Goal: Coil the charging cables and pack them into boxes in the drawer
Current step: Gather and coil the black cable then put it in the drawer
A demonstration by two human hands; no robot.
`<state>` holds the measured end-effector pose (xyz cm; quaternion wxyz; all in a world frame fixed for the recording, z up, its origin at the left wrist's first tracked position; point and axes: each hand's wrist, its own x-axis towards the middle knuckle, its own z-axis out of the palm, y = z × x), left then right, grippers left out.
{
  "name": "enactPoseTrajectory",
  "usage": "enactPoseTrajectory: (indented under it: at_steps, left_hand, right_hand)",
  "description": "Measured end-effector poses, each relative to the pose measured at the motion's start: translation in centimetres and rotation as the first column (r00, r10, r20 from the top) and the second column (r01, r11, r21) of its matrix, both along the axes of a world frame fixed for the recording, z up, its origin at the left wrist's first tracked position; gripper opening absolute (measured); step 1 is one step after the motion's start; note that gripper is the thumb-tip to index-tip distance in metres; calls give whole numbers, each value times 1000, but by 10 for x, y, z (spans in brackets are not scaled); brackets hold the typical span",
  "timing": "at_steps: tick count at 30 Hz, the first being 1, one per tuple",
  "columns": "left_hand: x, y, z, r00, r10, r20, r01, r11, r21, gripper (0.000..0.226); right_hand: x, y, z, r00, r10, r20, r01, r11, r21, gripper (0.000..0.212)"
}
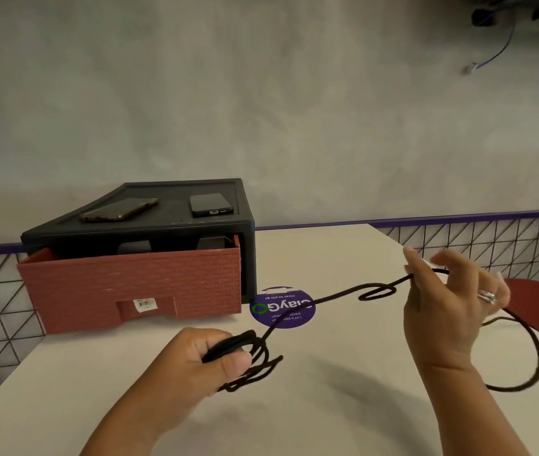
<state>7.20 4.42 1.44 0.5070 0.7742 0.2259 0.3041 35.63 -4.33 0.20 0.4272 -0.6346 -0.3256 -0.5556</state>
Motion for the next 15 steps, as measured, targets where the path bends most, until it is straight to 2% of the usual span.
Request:
enactPoseTrajectory:
  at_steps: [2, 5, 7, 9, 11, 13, 15]
  left_hand:
    - [-3, -2, 2, 990, -38, 135, 59, 986, -155, 35]
    - [-7, -4, 6, 914, 35, 403, 127, 922, -367, 47]
    - [-9, -5, 8, 852, 73, 518, 169, 899, -405, 42]
    - [-10, -6, 10, 805, 118, 582, 179, 886, -427, 40]
    - [-11, -5, 11, 766, 208, 608, 167, 849, -502, 51]
    - [-11, -4, 11, 742, 261, 617, 163, 823, -544, 63]
    - [-9, -3, 11, 747, 259, 612, 169, 816, -553, 63]
  right_hand:
    - [-4, 5, 1, 993, 112, 22, -112, 994, -6, 29]
    - [-14, 15, -1, 966, 259, 13, -259, 966, -23, 27]
    - [-26, 20, -5, 911, 404, -85, -406, 914, -12, 32]
    - [-40, 22, -7, 823, 518, -235, -526, 850, 31, 37]
    - [-47, 21, -4, 724, 593, -353, -601, 793, 101, 41]
    - [-50, 16, 3, 646, 652, -396, -644, 745, 175, 37]
    - [-51, 11, 10, 584, 702, -407, -676, 698, 235, 28]
